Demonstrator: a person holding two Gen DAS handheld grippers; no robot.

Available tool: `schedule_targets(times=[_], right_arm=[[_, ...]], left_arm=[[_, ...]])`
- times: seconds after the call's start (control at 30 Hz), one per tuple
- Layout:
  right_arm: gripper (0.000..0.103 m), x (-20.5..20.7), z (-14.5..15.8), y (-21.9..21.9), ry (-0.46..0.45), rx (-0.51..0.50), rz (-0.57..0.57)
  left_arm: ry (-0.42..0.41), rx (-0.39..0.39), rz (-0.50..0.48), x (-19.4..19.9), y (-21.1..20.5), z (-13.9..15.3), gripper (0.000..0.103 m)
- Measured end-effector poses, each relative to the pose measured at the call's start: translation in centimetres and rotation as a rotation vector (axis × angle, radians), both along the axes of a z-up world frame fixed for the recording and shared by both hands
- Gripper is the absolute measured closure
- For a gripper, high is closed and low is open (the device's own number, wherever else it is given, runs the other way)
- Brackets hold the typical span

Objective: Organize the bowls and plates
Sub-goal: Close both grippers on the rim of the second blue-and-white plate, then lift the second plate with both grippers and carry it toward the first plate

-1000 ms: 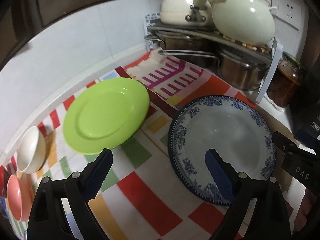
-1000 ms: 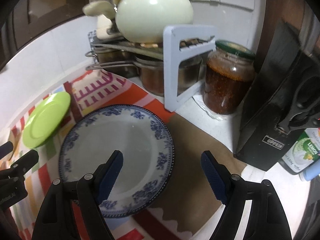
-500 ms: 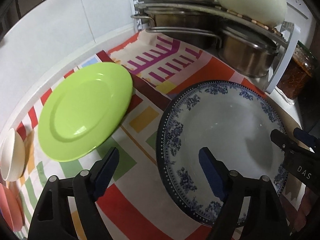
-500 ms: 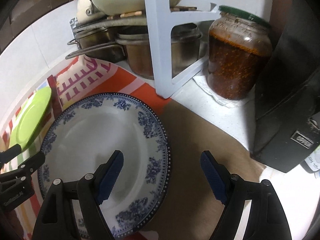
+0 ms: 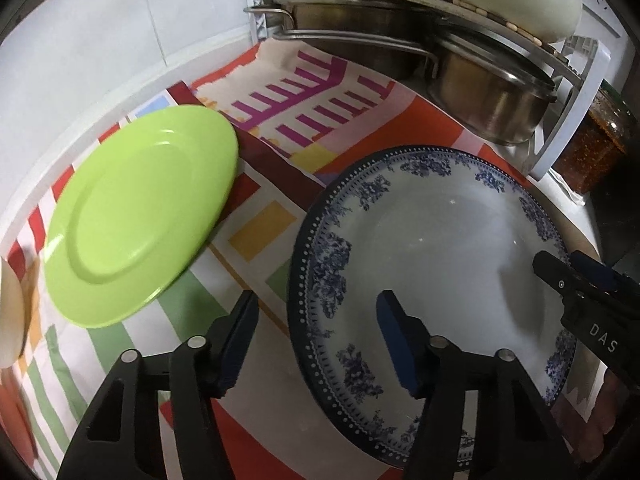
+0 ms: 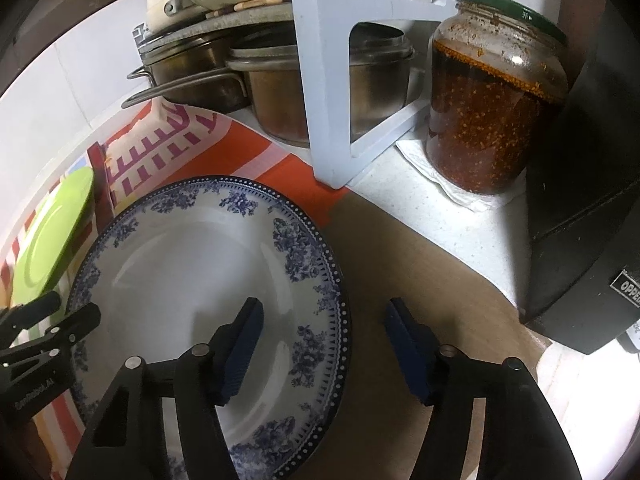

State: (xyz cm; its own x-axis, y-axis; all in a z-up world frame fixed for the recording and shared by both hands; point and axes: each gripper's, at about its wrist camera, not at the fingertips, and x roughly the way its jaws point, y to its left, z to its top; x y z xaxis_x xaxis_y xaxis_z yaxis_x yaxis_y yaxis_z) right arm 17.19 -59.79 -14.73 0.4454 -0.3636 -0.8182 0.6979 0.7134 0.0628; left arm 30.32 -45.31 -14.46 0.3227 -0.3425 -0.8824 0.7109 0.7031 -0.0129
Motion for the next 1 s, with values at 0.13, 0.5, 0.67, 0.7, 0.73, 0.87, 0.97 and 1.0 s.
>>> schedule_targets(times=[0.13, 0.5, 0.67, 0.7, 0.73, 0.87, 0.97, 1.0], right_arm=[[0.043, 0.0, 0.1, 0.1, -0.006, 0.001, 0.000], [0.067, 0.4, 0.1, 0.2, -0.006, -0.007, 0.024], [0.067, 0.4, 0.1, 0.2, -0.002, -0.009, 0.025], [0.067, 0.4, 0.1, 0.3, -0.002, -0.013, 0.026], [0.067, 0.4, 0.2, 0.4, -0.002, -0.020, 0.028], [0.067, 0.2, 0.8, 1.0, -0.006, -0.037, 0.034], [0.067, 0.0, 1.3, 1.5, -0.007, -0.035, 0.038], [0.067, -0.1, 1.5, 1.6, -0.009, -0.035, 0.039]], left_arm=[[0.009, -0.015, 0.002, 0.0, 0.0, 0.0, 0.055], [0.019, -0.014, 0.001, -0.1, 0.1, 0.3, 0.066], [0.022, -0.017, 0.008, -0.2, 0.5, 0.5, 0.066], [0.023, -0.020, 0.012, -0.3, 0.7, 0.6, 0.066], [0.022, -0.023, 0.014, -0.3, 0.8, 0.7, 0.066], [0.015, -0.031, 0.021, -0.7, 1.6, 1.3, 0.066], [0.008, -0.038, 0.030, -1.0, 2.2, 1.9, 0.066], [0.005, -0.040, 0.034, -1.2, 2.5, 2.2, 0.066]])
